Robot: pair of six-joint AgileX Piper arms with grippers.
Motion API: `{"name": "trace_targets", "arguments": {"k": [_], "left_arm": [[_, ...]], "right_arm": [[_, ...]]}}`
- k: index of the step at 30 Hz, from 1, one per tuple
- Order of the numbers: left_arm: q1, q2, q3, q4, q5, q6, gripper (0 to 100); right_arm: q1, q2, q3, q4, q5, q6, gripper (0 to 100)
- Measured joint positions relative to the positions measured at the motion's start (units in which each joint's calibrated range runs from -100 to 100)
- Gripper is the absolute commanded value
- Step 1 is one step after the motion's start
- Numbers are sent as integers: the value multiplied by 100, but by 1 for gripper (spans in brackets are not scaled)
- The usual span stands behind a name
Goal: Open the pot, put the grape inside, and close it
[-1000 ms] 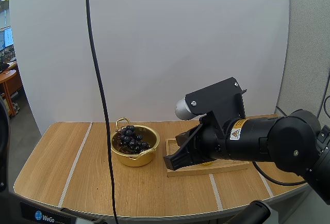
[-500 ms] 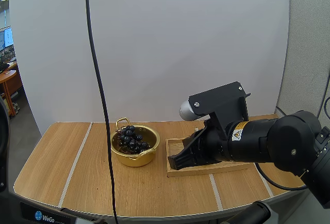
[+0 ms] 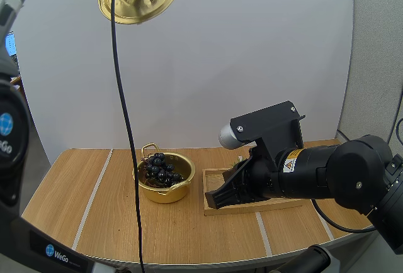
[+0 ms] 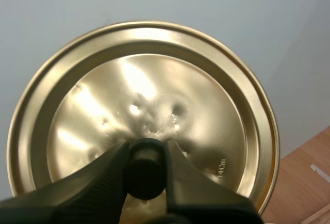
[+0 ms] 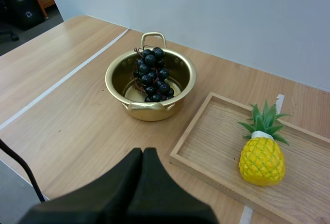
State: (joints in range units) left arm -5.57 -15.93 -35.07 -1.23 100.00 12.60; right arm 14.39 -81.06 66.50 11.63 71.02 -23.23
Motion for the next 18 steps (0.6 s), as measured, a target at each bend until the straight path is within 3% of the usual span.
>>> {"name": "trace_targets", "arguments": {"k": [7, 18], "left_arm": [[0, 93, 776, 3, 0, 54, 0], [0, 144, 3161, -10, 0, 520, 0]], "right_arm": [[0, 0, 0, 0, 0, 0, 0], [0, 0, 0, 10, 38, 0, 0]]}}
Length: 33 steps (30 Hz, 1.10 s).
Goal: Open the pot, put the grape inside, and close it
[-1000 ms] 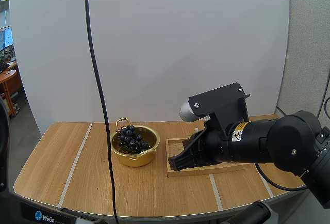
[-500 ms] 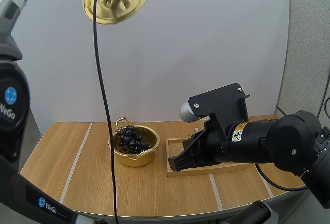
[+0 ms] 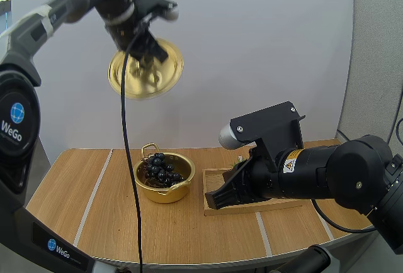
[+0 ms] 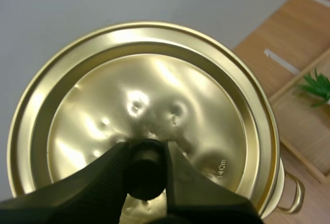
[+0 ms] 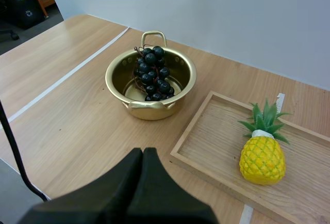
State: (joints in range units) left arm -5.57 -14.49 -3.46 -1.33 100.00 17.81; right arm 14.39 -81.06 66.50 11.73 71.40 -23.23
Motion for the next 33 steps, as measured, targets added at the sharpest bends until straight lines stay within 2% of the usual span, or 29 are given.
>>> {"name": "trace_targets", "arguments": {"k": [4, 10, 33], "left_arm": [[0, 10, 787, -257, 0, 430, 0], [0, 268, 1242, -625, 0, 818, 0], [0, 2222, 1313, -743, 0, 1039, 0]], "right_arm": [[0, 0, 0, 0, 13, 0, 0], [0, 0, 0, 0, 13, 0, 0], [0, 0, 0, 32, 13, 0, 0]]}}
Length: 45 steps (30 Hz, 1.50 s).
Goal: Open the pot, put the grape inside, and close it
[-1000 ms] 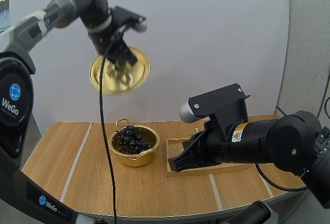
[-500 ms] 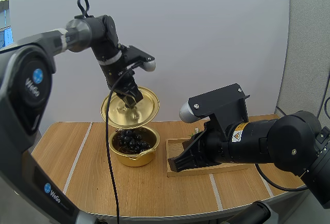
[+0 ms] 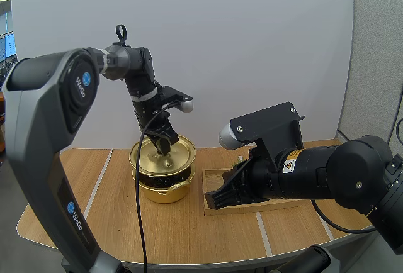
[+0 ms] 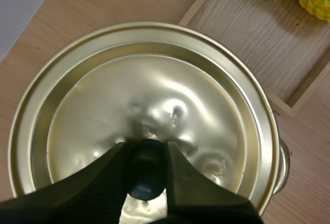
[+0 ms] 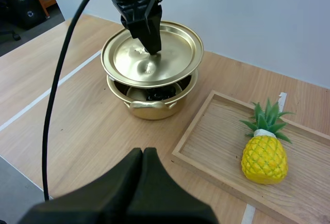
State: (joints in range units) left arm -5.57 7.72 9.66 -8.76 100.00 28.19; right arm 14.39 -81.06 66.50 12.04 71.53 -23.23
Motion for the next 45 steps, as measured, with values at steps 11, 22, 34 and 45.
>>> {"name": "trace_targets", "arguments": {"k": [11, 22, 34, 45], "left_arm": [[0, 267, 0, -293, 0, 153, 0], [0, 305, 0, -41, 0, 153, 0], [0, 305, 0, -41, 0, 193, 0], [0, 305, 336, 93, -144, 267, 0]], "right_arm": [[0, 0, 0, 0, 0, 0, 0], [0, 0, 0, 45, 0, 0, 0], [0, 0, 0, 45, 0, 0, 0], [0, 0, 0, 90, 0, 0, 0]]}}
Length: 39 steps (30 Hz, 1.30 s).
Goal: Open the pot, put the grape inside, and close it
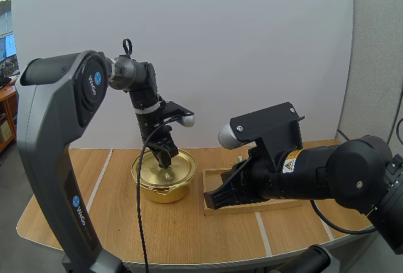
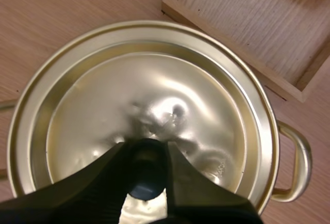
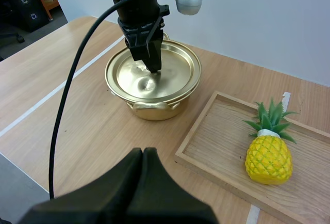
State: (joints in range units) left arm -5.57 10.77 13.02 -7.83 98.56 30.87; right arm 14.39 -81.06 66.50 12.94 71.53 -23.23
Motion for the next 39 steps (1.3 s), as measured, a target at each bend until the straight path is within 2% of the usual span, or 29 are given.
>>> {"name": "trace_targets", "arguments": {"k": [12, 14, 16, 17, 18, 21, 22, 32, 39], "left_arm": [[0, 0, 120, 34, -217, 0, 0], [0, 0, 120, 34, -217, 0, 5], [0, 0, 120, 22, -217, 0, 19], [0, 0, 120, 22, -217, 0, 31], [0, 0, 120, 11, -217, 0, 46], [0, 0, 134, -14, -128, 0, 98], [0, 0, 158, -28, -51, 11, 100], [0, -55, 158, -40, 86, -168, 100], [0, -644, -59, -40, 124, -257, 100]], "right_arm": [[0, 0, 0, 13, 0, 0, 0], [0, 0, 0, 13, 0, 0, 0], [0, 0, 0, 15, 0, 0, 0], [0, 0, 0, 15, 0, 0, 0], [0, 0, 0, 15, 0, 0, 0], [0, 0, 0, 15, 0, 0, 0], [0, 0, 0, 15, 0, 0, 0], [0, 0, 0, 26, 0, 0, 0], [0, 0, 0, 26, 0, 0, 0]]}}
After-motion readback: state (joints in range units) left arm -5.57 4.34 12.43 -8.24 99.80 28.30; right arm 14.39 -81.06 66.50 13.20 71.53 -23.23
